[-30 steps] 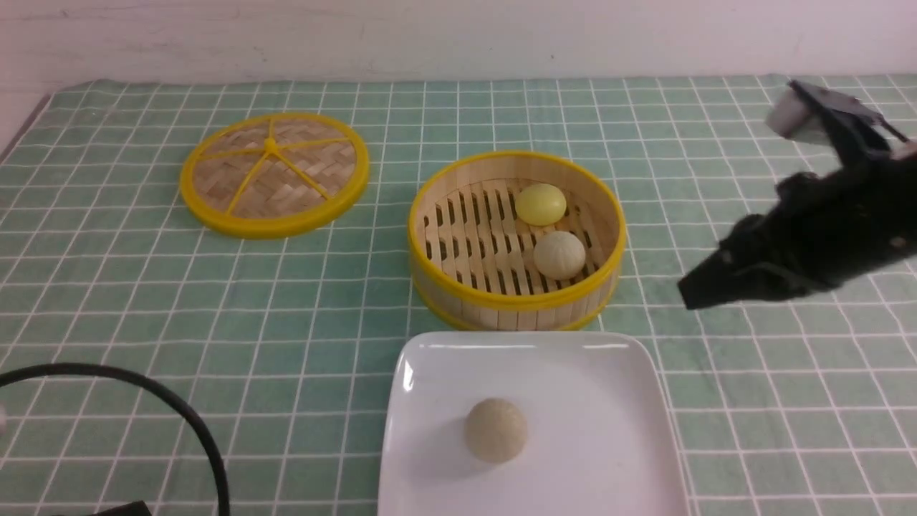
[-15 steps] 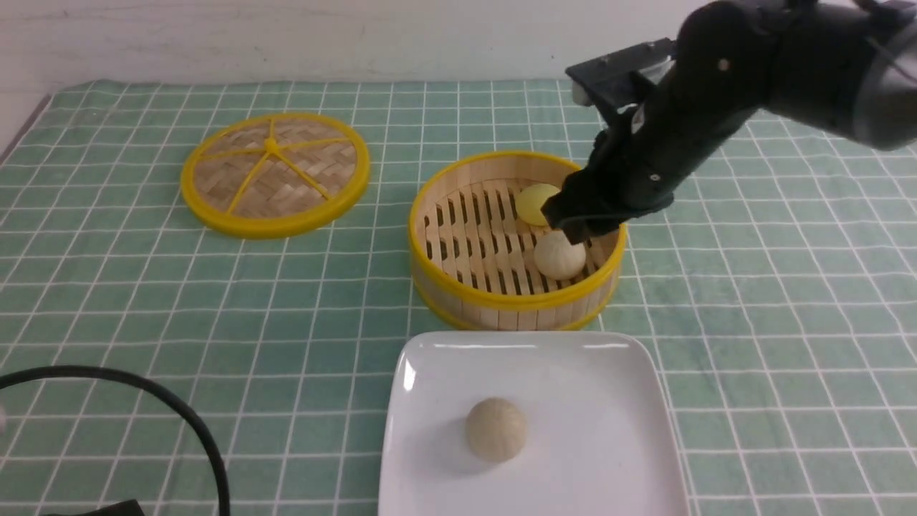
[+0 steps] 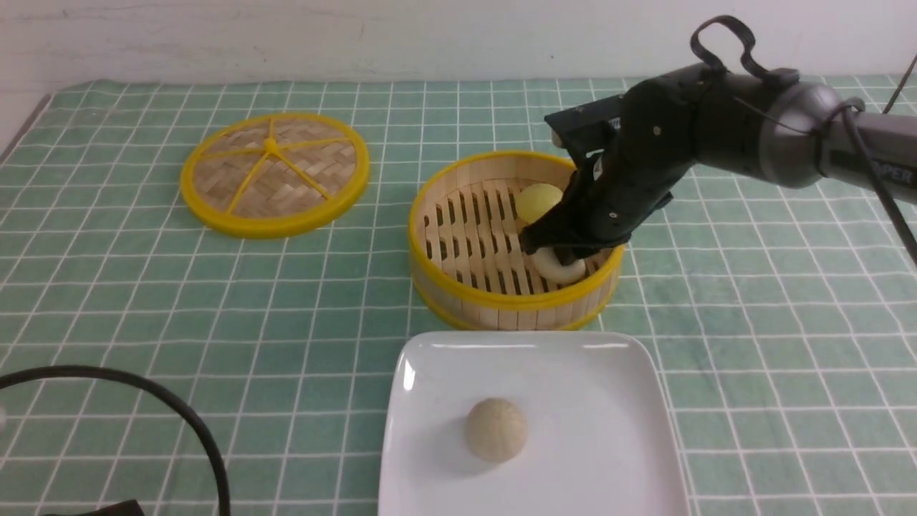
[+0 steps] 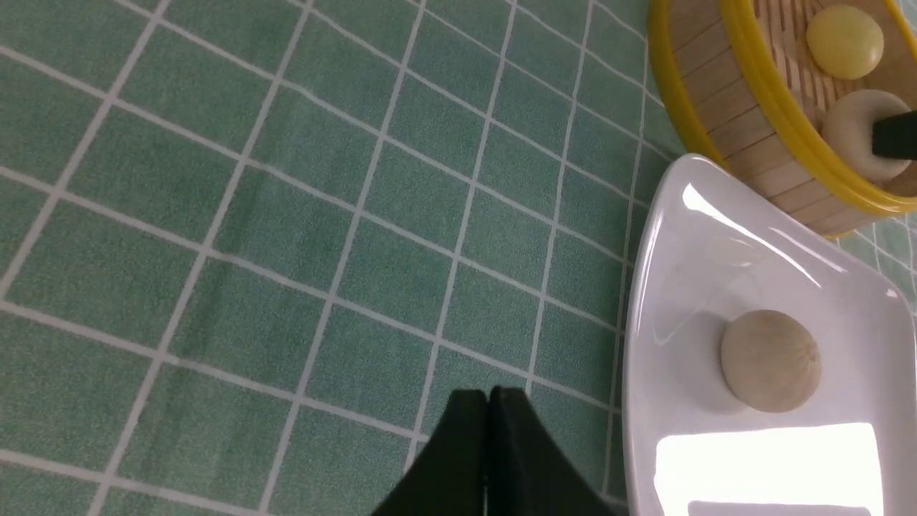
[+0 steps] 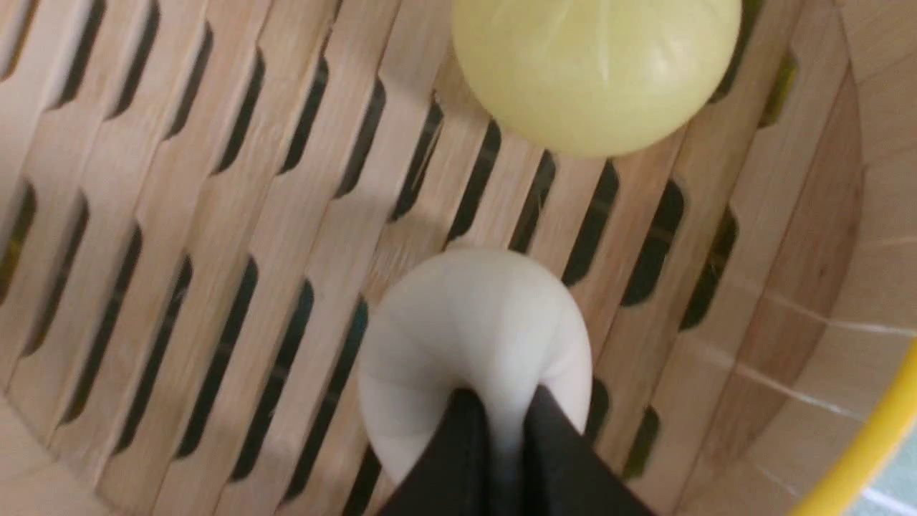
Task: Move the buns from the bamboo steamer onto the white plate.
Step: 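Reach toward a bun in the bamboo steamer with the right gripper, then move the steamed bun from the bamboo steamer onto the white plate with the right gripper, then reach toward a bun in the bamboo steamer with the right gripper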
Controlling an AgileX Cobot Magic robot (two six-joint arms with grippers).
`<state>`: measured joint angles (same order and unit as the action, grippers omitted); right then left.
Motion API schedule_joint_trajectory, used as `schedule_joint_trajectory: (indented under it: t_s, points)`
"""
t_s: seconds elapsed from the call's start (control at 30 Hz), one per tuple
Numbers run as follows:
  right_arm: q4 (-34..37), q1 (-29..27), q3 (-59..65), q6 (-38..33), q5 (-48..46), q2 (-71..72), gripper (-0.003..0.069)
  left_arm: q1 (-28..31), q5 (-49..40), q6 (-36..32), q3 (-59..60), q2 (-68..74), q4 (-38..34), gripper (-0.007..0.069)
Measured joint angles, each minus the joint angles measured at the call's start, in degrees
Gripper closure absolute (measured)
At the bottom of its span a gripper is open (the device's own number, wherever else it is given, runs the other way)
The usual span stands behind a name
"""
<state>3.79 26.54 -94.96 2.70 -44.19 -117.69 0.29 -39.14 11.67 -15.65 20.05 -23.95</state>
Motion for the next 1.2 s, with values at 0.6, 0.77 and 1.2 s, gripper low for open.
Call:
schedule_joint_trajectory:
  t_s: [0.6,0.77,1.2]
  points:
    - [14.54,7.41,24.47,-6.51,-10.21,24.24,0.0625,0.00,0.00,0.00,0.00,0.00,0.00,0.0581]
    - [12.84,8.64,32.89,-6.51,6.04,19.80,0.0575,0.00,0.00,0.00,0.00,0.00,0.00,0.0578]
    - [7.77,8.59,27.64,-6.56,1.37,17.63,0.0166,0.00,0.00,0.00,0.00,0.00,0.00,0.0567]
